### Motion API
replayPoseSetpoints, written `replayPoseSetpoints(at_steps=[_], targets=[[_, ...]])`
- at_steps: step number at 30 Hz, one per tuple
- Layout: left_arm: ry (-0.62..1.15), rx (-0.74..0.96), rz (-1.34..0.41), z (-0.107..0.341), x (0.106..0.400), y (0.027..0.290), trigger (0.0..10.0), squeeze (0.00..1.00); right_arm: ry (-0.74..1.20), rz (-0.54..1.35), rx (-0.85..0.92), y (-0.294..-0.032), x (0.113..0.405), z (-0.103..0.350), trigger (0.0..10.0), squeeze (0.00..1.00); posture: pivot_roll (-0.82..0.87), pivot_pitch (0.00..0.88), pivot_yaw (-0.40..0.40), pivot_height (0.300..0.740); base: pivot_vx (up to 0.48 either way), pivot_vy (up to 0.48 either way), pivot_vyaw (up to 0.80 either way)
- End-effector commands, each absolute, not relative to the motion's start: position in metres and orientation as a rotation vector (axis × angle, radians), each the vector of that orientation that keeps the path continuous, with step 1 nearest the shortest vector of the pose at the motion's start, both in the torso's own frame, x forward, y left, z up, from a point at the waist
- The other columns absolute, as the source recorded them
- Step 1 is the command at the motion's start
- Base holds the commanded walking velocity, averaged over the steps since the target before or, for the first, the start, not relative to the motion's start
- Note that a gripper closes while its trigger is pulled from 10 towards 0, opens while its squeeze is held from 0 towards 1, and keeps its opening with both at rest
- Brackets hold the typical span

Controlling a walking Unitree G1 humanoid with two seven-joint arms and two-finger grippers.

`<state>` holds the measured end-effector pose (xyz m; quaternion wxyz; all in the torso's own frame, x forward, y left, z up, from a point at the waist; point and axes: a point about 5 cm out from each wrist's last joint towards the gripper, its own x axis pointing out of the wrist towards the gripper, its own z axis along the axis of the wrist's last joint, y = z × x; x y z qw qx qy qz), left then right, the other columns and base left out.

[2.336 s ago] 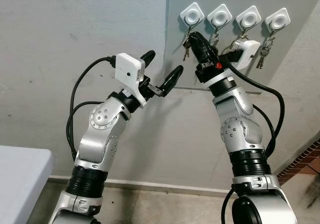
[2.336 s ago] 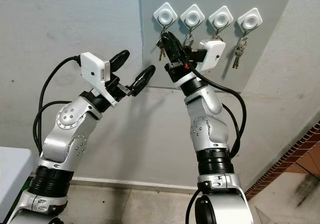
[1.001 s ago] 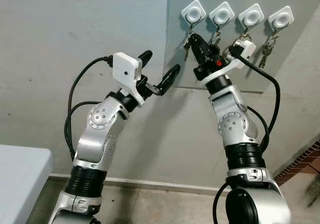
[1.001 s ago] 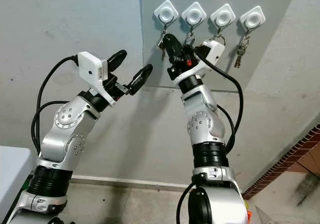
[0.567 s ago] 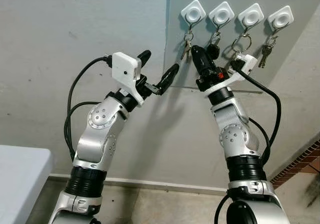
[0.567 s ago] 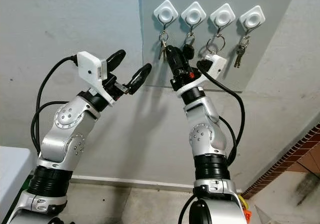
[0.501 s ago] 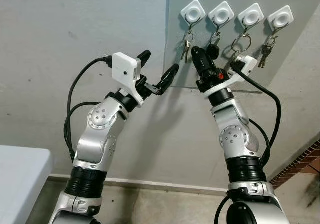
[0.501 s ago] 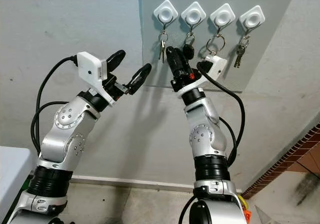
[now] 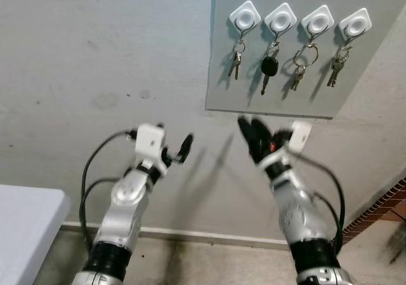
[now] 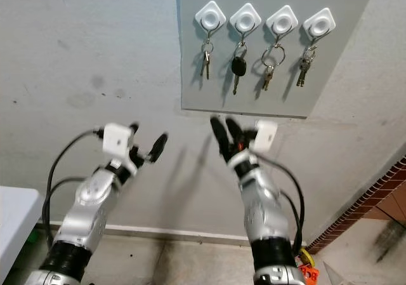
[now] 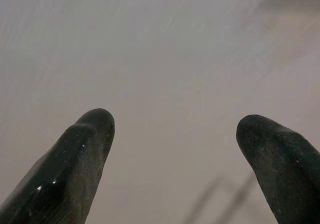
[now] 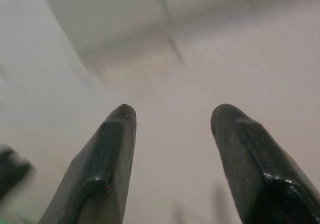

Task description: Hang keys on a hook

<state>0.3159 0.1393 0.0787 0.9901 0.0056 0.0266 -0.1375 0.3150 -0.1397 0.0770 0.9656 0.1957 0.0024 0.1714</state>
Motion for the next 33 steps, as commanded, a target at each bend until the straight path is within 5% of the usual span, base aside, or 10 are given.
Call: replayPoseSetpoints(at_steps=[1, 4, 17, 25, 33], targets=[[0.072, 0.06, -0.237, 0.068, 0.314, 0.147, 10.0, 0.0, 0.034, 0.317, 0.336, -0.143, 0.313, 0.068, 10.0, 1.0, -0.03, 0.0, 0.01, 0.74, 0.0, 0.0, 0.0], [0.119, 0.152, -0.224, 0.052, 0.308, 0.155, 10.0, 0.0, 0.108, 0.28, 0.311, -0.149, 0.305, 0.048, 10.0, 1.0, -0.04, 0.0, 0.009, 0.74, 0.0, 0.0, 0.0], [0.493, 0.081, -0.122, -0.021, 0.266, 0.176, 10.0, 0.0, 0.529, 0.15, 0.102, -0.172, 0.243, -0.037, 10.0, 1.0, -0.04, 0.0, 0.003, 0.74, 0.0, 0.0, 0.0], [0.623, -0.037, -0.082, -0.046, 0.238, 0.178, 10.0, 0.0, 0.71, 0.092, 0.062, -0.181, 0.207, -0.065, 10.0, 1.0, -0.04, 0.0, 0.001, 0.74, 0.0, 0.0, 0.0], [0.737, 0.031, -0.077, -0.062, 0.215, 0.185, 10.0, 0.0, 0.789, 0.083, 0.038, -0.182, 0.191, -0.075, 10.0, 1.0, -0.05, 0.0, 0.002, 0.74, 0.0, 0.0, 0.0]])
